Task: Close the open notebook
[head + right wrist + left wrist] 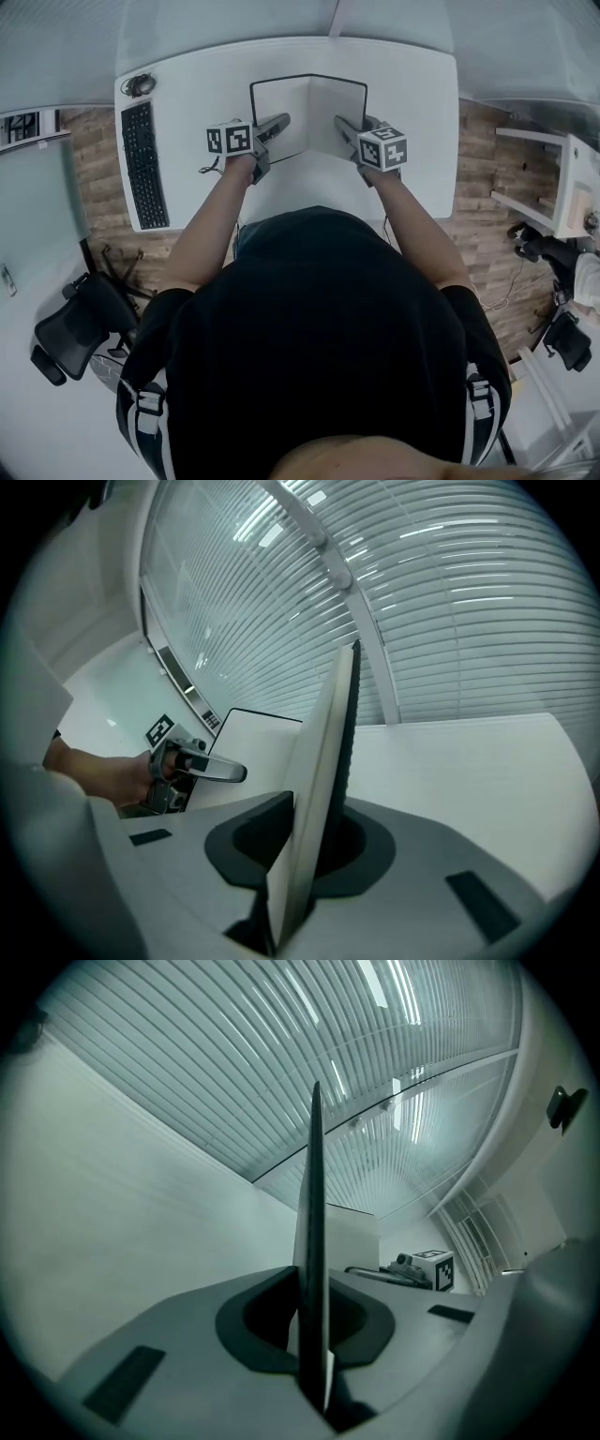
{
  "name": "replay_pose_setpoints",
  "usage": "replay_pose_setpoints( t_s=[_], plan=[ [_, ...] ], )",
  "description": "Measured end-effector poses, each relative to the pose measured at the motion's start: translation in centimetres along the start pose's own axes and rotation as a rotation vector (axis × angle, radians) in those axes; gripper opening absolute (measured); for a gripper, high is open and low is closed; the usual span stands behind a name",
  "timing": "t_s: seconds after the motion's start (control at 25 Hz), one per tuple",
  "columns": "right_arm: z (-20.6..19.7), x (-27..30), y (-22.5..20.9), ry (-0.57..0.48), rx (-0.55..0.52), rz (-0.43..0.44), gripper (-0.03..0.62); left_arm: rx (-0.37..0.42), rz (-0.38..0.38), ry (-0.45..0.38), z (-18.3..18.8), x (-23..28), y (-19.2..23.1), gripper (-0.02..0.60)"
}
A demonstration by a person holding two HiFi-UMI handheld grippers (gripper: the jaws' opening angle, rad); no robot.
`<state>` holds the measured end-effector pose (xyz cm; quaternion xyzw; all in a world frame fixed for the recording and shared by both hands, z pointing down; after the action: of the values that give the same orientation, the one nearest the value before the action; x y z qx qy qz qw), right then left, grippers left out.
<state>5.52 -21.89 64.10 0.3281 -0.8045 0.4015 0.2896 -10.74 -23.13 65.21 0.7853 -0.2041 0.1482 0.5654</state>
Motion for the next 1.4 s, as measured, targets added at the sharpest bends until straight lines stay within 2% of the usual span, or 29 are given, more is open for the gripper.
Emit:
replay_pose_setpoints(
  t_s=[0.28,1.4],
  plan=[
    [-1.2,2.1,-0.9,0.040,0.019,0.003,0.089,-0.031,0.013,0.024,-0.9,0.9,2.3,0.038],
    [-6.6,5.2,-0.5,0.186,0.008,0.001,0.091,-0.111,0.031,0.108,-6.6,1.8,5.6,0.038]
  ],
)
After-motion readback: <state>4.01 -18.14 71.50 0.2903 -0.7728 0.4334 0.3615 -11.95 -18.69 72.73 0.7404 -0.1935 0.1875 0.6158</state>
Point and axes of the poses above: the fingertips, and each gripper's own axes: x forward along the fingers, y to its left, z out of its top, the point moved 3 cm from there along -x, backward along the fingers, and after that the axes turned 11 degrees about y, right-handed, at the moved point
